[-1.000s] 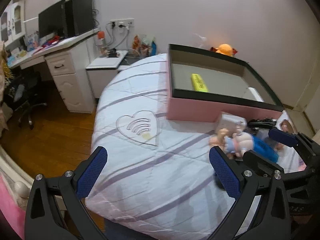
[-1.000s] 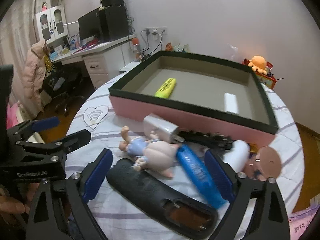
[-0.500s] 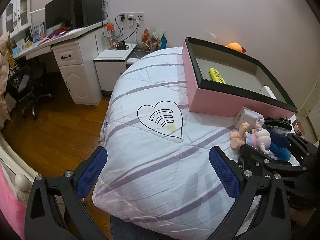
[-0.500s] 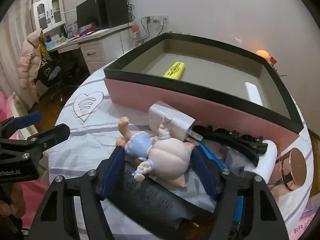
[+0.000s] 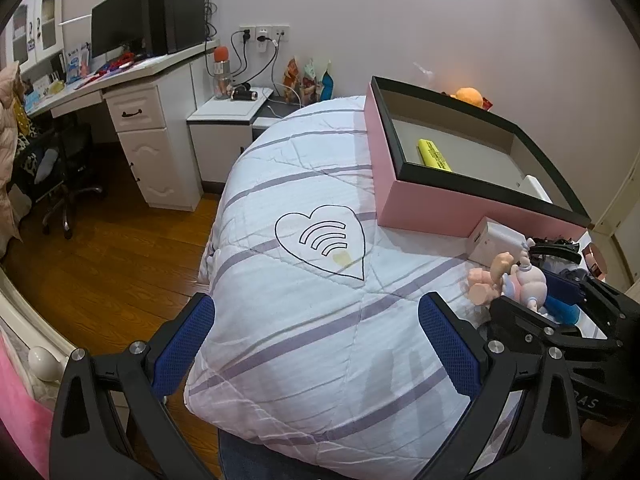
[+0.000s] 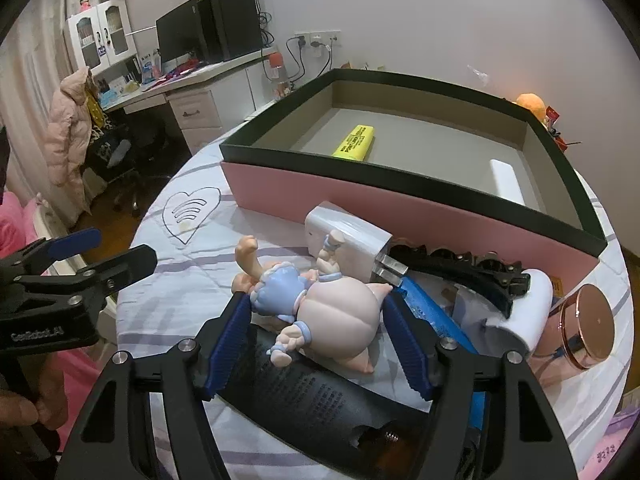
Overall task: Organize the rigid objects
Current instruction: 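Lower the baby doll into the box and open the right gripper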
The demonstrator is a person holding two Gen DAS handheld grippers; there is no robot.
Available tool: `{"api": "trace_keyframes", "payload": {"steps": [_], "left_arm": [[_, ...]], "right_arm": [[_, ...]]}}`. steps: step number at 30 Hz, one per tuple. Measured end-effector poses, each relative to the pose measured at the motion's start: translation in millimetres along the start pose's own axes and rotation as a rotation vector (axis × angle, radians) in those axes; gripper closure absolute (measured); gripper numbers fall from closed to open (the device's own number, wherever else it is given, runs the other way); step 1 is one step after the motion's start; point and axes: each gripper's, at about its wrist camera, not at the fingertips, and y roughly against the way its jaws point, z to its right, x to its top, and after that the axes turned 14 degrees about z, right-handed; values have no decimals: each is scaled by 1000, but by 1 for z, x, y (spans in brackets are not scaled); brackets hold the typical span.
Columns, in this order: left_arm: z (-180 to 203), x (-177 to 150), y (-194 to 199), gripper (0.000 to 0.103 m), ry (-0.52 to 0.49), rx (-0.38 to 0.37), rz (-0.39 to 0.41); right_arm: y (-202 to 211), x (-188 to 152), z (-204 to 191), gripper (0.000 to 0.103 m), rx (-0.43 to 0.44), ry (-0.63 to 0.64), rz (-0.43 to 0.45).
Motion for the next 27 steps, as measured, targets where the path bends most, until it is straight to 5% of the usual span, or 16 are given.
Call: {"api": "trace_keyframes", "payload": {"steps": [13, 27], "left_arm": [[10, 15, 6, 0, -10, -19, 31], [38, 95, -28, 0, -33, -26, 91]], "right_arm": [[26, 19, -2, 34, 10, -18, 72], [15, 98, 34, 34, -34, -48, 122]]}}
